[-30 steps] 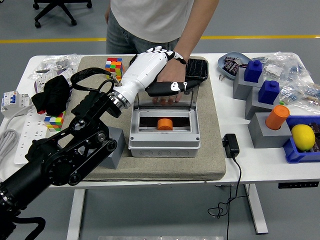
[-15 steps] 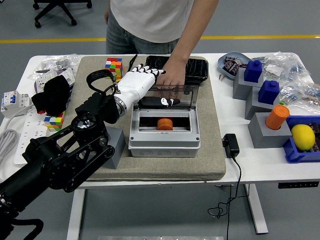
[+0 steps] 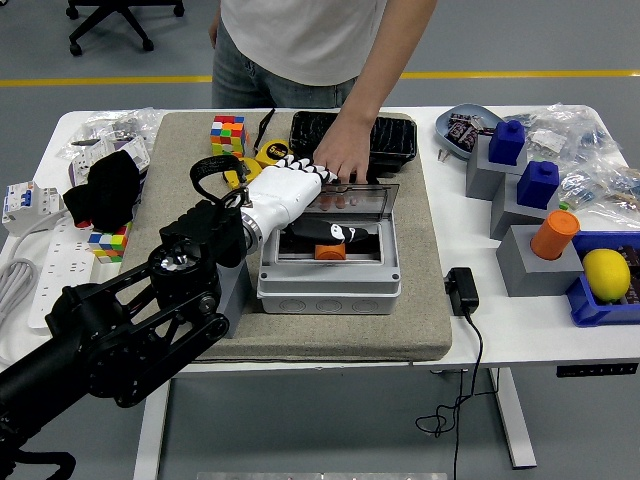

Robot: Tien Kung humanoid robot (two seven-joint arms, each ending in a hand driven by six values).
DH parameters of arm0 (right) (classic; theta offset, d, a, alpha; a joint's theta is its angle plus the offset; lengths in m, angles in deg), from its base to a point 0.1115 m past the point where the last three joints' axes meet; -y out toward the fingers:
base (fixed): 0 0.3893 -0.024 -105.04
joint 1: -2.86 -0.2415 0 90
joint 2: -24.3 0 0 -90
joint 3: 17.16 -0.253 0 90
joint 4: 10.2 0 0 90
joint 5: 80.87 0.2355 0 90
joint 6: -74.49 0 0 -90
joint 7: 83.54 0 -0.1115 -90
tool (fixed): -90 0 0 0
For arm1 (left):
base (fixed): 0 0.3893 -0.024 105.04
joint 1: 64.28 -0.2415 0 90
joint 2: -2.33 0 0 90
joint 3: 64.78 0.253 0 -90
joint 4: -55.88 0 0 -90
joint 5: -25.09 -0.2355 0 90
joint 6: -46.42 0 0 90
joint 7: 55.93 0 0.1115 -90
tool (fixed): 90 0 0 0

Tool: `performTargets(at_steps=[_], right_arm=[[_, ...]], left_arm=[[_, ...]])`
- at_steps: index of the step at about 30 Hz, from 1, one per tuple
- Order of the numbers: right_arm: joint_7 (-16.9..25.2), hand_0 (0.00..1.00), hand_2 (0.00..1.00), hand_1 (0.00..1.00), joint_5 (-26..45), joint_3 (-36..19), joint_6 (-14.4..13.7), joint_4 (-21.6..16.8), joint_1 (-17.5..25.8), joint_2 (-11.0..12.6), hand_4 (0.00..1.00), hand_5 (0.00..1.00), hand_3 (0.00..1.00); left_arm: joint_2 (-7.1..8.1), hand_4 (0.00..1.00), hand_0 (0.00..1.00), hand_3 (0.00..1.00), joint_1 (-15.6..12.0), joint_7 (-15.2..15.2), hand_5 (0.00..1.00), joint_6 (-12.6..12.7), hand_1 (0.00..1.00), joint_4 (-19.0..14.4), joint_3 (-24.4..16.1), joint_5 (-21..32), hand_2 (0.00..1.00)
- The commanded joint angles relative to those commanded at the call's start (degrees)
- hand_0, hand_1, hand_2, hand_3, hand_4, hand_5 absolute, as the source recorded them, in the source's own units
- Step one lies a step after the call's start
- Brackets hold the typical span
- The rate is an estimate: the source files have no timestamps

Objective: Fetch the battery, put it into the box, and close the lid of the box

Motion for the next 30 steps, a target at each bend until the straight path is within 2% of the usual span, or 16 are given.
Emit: performTargets(at_steps=[10,15,23,24,29,30], right_arm=[[0.0,0.970,0.746,0.779,0.2,0.2,0.0,0.0,0.0,0.0,0.998,0.998,0.793],[0.0,0.970,0.746,0.779,0.3,0.2,0.0,0.0,0.1,0.0,0.998,0.998,0.794],[0.0,0.970,0.746,0.779,0.3,0.2,0.1,0.0,0.0,0.0,0.998,0.998,0.793],[0.0,0.969,0.746,0.777,0.4,0.2,0.1,0.0,0.0,0.0,0.998,0.998,0.793],[0.1,0.969,0.746,0.777,0.5,0.2,0.1,0.0,-0.1,0.0,0.998,0.998,0.793],[0.1,0.969,0.746,0.777,0.4,0.1,0.1,0.0,-0.1,0.0,0.998,0.998,0.793]], left_arm=[[0.87,0.998,0.998,0.845,-0.3,-3.4,0.998,-4.1,0.998,-5.6,3.4,1.8,0.914],[1.37,0.998,0.998,0.841,-0.2,-4.1,0.998,-4.9,0.998,-7.8,5.4,2.8,0.887],[1.44,0.998,0.998,0.840,-0.2,-5.4,0.998,-6.3,0.998,-8.8,6.8,4.1,0.877],[1.47,0.998,0.998,0.837,-0.2,-5.5,0.998,-6.5,0.958,-8.9,7.1,4.3,0.859],[1.62,0.998,0.998,0.837,-0.1,-6.2,0.998,-7.4,0.958,-9.3,8.2,5.2,0.859],[1.62,0.998,0.998,0.834,-0.1,-6.3,0.998,-7.5,0.925,-9.4,8.3,5.3,0.839]])
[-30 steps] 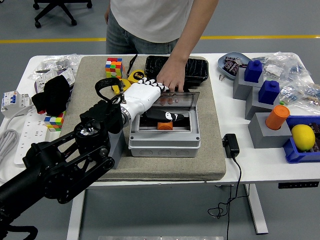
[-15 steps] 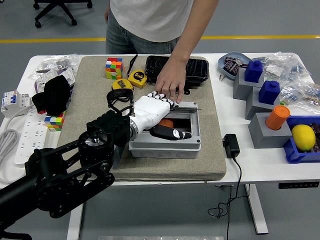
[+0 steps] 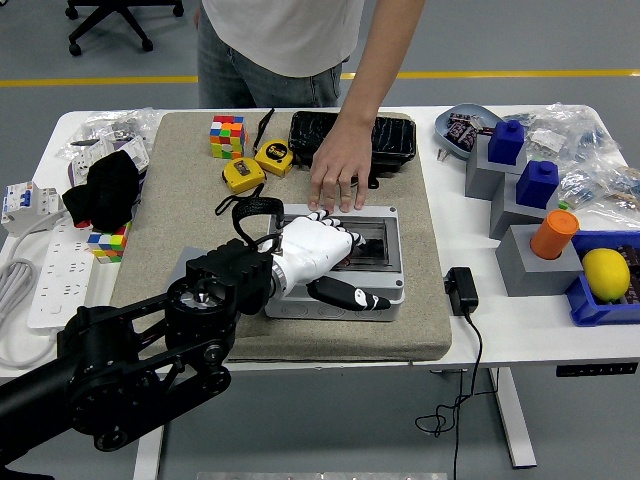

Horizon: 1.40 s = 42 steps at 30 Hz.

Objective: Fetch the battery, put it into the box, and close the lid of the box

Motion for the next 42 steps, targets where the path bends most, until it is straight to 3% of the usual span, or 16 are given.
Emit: performTargets(at_steps=[5,9,13,17,18,23,24,28,29,30,37,40,42], right_arm=[[0.0,0.969,0.746,0.777,0.0,0.0,0.0,0.0,0.0,-0.1,0.998,0.998,0.793],[0.0,0.968,0.744,0.777,-0.1,-0.1,0.0,0.0,0.0,-0.1,0.998,0.998,0.793],[0.1,0.968,0.745,0.777,-0.1,-0.2,0.1,0.0,0.0,-0.3,0.998,0.998,0.793],[0.1,0.968,0.745,0.777,0.3,-0.1,0.1,0.0,0.2,-0.4,0.998,0.998,0.793],[0.1,0.967,0.744,0.777,0.3,0.0,0.1,0.0,0.2,-0.4,0.998,0.998,0.793],[0.1,0.967,0.744,0.777,0.6,0.2,0.3,0.0,0.1,-0.6,0.998,0.998,0.793],[0.1,0.951,0.743,0.770,0.7,0.4,0.3,0.0,0.1,-0.7,0.998,0.998,0.793],[0.2,0.951,0.743,0.770,1.5,1.3,0.7,0.0,0.1,-0.8,0.998,0.998,0.793],[0.2,0.951,0.743,0.770,1.7,1.5,0.9,0.0,0.1,-0.8,0.998,0.998,0.793],[0.2,0.875,0.731,0.760,1.9,1.8,1.1,0.0,0.1,-0.7,0.998,0.998,0.778],[0.3,0.860,0.727,0.755,2.4,2.6,3.2,0.0,-0.1,-0.2,0.998,0.998,0.763],[0.8,0.860,0.727,0.755,2.5,2.1,3.6,0.0,-0.1,-0.2,0.998,0.998,0.763],[1.1,0.837,0.735,0.761,3.3,1.9,3.8,0.0,0.0,-0.3,0.998,0.998,0.757]], left_arm=[[-0.22,0.998,0.998,0.834,-0.1,0.4,0.998,0.7,0.925,-0.3,-1.0,-0.8,0.839],[-0.56,0.998,0.998,0.826,-1.0,2.6,0.998,2.5,0.921,-0.2,-3.0,-1.9,0.841],[-1.61,0.998,0.952,0.798,-4.2,8.8,0.998,4.3,0.894,0.6,-8.3,-0.7,0.830],[-2.69,0.998,0.952,0.798,-8.4,15.5,0.998,3.6,0.894,1.3,-15.7,8.6,0.830],[-2.83,0.998,0.859,0.781,-9.3,17.1,0.998,3.9,0.855,1.2,-17.4,10.8,0.801],[-3.53,0.998,0.859,0.781,-13.8,25.2,0.998,6.6,0.855,0.2,-25.6,22.7,0.801],[-4.01,0.998,0.809,0.725,-15.1,27.1,0.989,7.4,0.800,-0.3,-27.7,25.7,0.753],[-5.76,0.998,0.809,0.725,-18.0,31.8,0.989,8.0,0.800,-0.9,-34.7,35.4,0.753],[-6.22,0.998,0.809,0.725,-18.5,32.6,0.989,7.5,0.800,-0.8,-36.3,37.6,0.753],[-6.58,0.998,0.785,0.739,-18.8,33.1,0.956,7.0,0.792,-0.7,-37.9,39.9,0.756],[-8.17,0.998,0.797,0.758,-21.7,35.8,0.971,2.6,0.799,0.6,-46.8,57.0,0.769],[-8.49,0.998,0.797,0.758,-22.7,36.7,0.971,2.5,0.799,1.4,-49.4,63.5,0.769],[-8.56,0.998,0.798,0.795,-23.5,38.0,0.998,4.1,0.829,2.1,-51.3,68.3,0.798]])
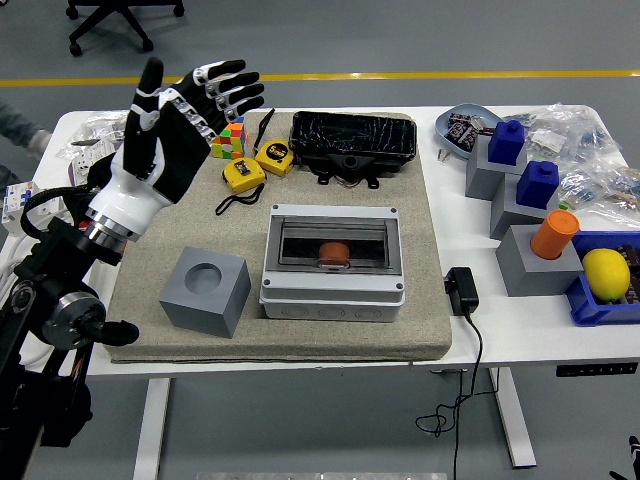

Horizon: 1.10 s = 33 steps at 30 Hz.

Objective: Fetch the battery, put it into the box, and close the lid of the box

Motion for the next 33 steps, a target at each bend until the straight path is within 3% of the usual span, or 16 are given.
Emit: performTargets(at_steps=[4,8,9,11,12,14,16,19,22,28,33], right_arm=[[0.9,0.837,0.735,0.761,5.4,0.5,0.9,0.0,0.2,-0.1,0.998,0.998,0.757],[-0.3,0.847,0.766,0.791,14.5,4.0,4.8,0.0,0.4,0.3,0.998,0.998,0.793],[-0.5,0.847,0.766,0.791,17.0,4.5,5.5,0.0,0.5,0.5,0.998,0.998,0.793],[-0.6,0.847,0.766,0.791,20.1,4.4,5.9,0.0,0.7,0.8,0.998,0.998,0.793],[-0.3,0.911,0.812,0.843,19.8,3.6,5.5,0.0,0.9,0.9,0.998,0.998,0.829],[0.2,0.911,0.812,0.843,17.8,2.0,4.0,0.0,1.0,0.9,0.998,0.998,0.829],[1.5,0.911,0.812,0.843,16.5,0.8,2.0,0.0,1.2,0.8,0.998,0.998,0.829],[2.8,0.904,0.815,0.849,12.9,-1.4,-0.5,0.0,1.6,0.4,0.998,0.998,0.824],[3.3,0.904,0.815,0.849,10.7,-1.6,-0.7,0.0,1.9,0.1,0.998,0.998,0.824],[3.0,0.894,0.808,0.846,-2.1,1.5,0.7,0.0,2.6,0.3,0.998,0.998,0.819],[1.6,0.882,0.804,0.835,-5.9,-2.1,0.3,0.0,2.9,-0.7,0.998,0.998,0.817]], left_arm=[[0.24,0.998,0.798,0.795,-1.9,2.4,0.998,6.1,0.829,1.6,-4.3,10.1,0.798],[1.51,0.998,0.817,0.850,-3.7,0.7,0.998,12.8,0.870,0.9,-9.4,19.2,0.847],[1.83,0.998,0.817,0.850,-4.0,-0.2,0.998,14.9,0.870,0.3,-10.7,18.4,0.847],[2.29,0.998,0.817,0.850,-4.4,-1.8,0.998,18.5,0.870,-0.7,-11.9,13.9,0.847],[2.68,0.998,0.814,0.841,-4.7,-2.6,0.998,20.8,0.869,-0.9,-11.7,11.3,0.849],[3.12,0.998,0.814,0.841,-5.2,-2.8,0.998,23.9,0.869,-0.8,-11.2,6.5,0.849],[3.01,0.998,0.814,0.841,-5.6,-2.5,0.998,24.1,0.869,-0.4,-10.5,1.6,0.849],[1.64,0.998,0.823,0.828,-6.7,-1.4,0.998,24.6,0.874,0.6,-9.5,-5.8,0.847],[0.57,0.998,0.823,0.828,-7.6,-0.2,0.998,25.4,0.874,0.8,-9.0,-12.5,0.847],[1.50,0.998,0.810,0.797,-8.7,2.4,0.998,28.6,0.855,1.0,-9.0,-27.0,0.818],[1.09,0.998,0.787,0.776,-8.9,5.6,0.998,31.2,0.819,0.5,-9.0,-38.9,0.798]])
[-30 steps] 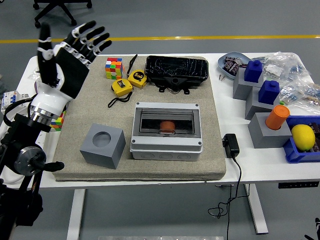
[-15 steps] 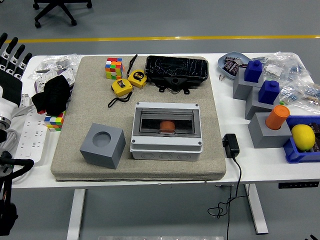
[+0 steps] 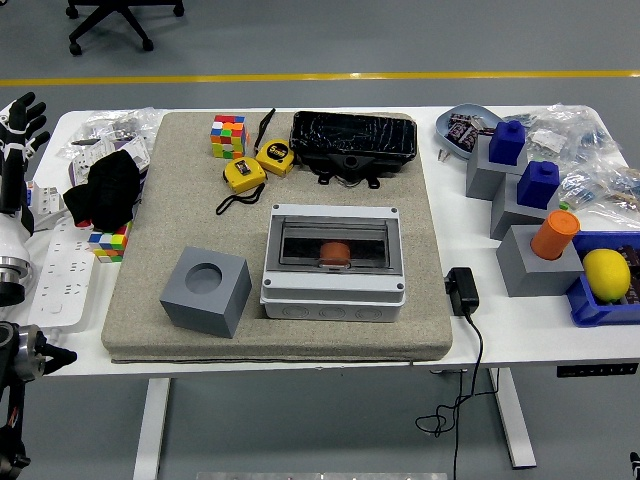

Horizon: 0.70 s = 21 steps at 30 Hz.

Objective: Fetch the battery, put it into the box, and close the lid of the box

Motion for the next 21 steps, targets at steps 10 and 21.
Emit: performTargets(at_steps=[10,21], right_arm=[[0.5,0.888,0.800,0.834,0.5,-0.5,0.2,0.0,-0.8,-0.9,0.998,0.998,0.809],[0.4,0.890,0.795,0.830,0.6,-0.3,0.3,0.0,-1.0,-0.9,0.998,0.998,0.809]], left_arm=[[0.37,0.998,0.767,0.756,0.2,1.6,0.998,2.0,0.784,-1.4,0.0,-21.1,0.784],[0.18,0.998,0.771,0.756,0.3,-0.1,0.998,0.8,0.780,-1.2,-0.8,-22.3,0.774]])
